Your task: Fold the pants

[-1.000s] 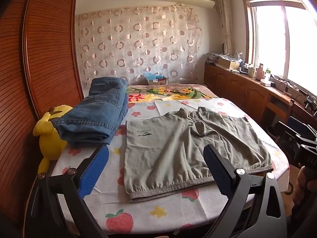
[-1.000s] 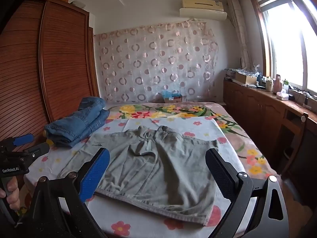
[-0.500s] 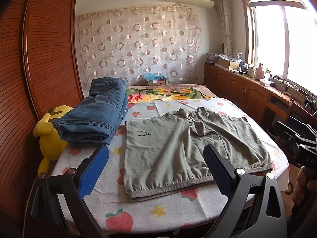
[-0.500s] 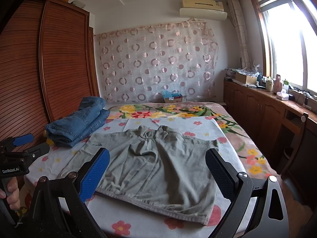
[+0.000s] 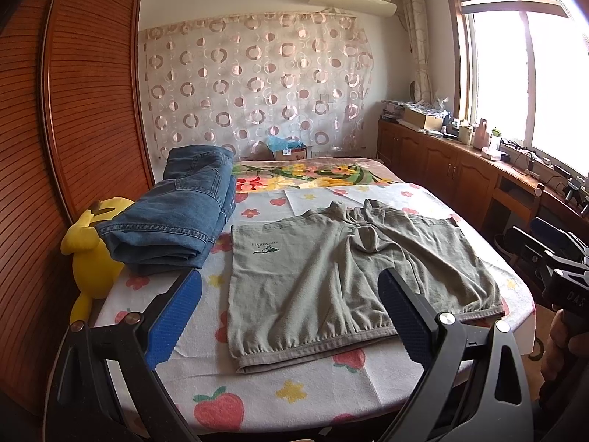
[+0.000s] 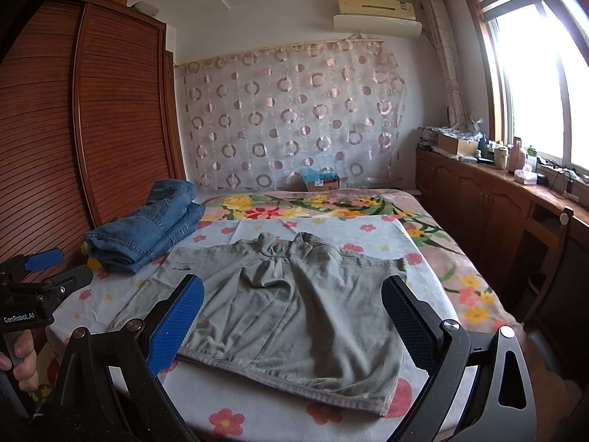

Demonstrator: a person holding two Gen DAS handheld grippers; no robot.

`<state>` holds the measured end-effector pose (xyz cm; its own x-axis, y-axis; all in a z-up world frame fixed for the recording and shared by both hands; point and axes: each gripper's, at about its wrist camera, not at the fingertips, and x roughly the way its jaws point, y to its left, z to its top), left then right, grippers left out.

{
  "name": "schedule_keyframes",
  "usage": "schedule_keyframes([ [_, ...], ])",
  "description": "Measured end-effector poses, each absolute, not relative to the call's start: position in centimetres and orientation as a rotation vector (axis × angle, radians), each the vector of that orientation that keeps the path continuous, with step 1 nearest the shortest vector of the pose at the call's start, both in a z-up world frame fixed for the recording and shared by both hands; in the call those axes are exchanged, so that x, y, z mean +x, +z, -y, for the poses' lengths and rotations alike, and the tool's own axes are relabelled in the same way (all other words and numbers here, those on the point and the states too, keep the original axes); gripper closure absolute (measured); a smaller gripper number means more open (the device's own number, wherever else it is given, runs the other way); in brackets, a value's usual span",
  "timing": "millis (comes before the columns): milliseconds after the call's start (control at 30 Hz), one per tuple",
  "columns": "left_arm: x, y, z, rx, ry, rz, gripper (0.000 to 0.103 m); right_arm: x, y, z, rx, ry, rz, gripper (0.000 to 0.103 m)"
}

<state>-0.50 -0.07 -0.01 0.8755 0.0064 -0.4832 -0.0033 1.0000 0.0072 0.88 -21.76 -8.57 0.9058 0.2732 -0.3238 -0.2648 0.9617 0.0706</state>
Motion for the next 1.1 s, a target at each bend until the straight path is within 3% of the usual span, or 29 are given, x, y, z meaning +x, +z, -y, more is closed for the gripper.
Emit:
schedule_keyframes([
  [1100,-0.48,0.34,0.34,0.009,0.005,-0.498,0.006,0.80,-8.54,21.77,0.027,0.278,-0.337,0.005],
])
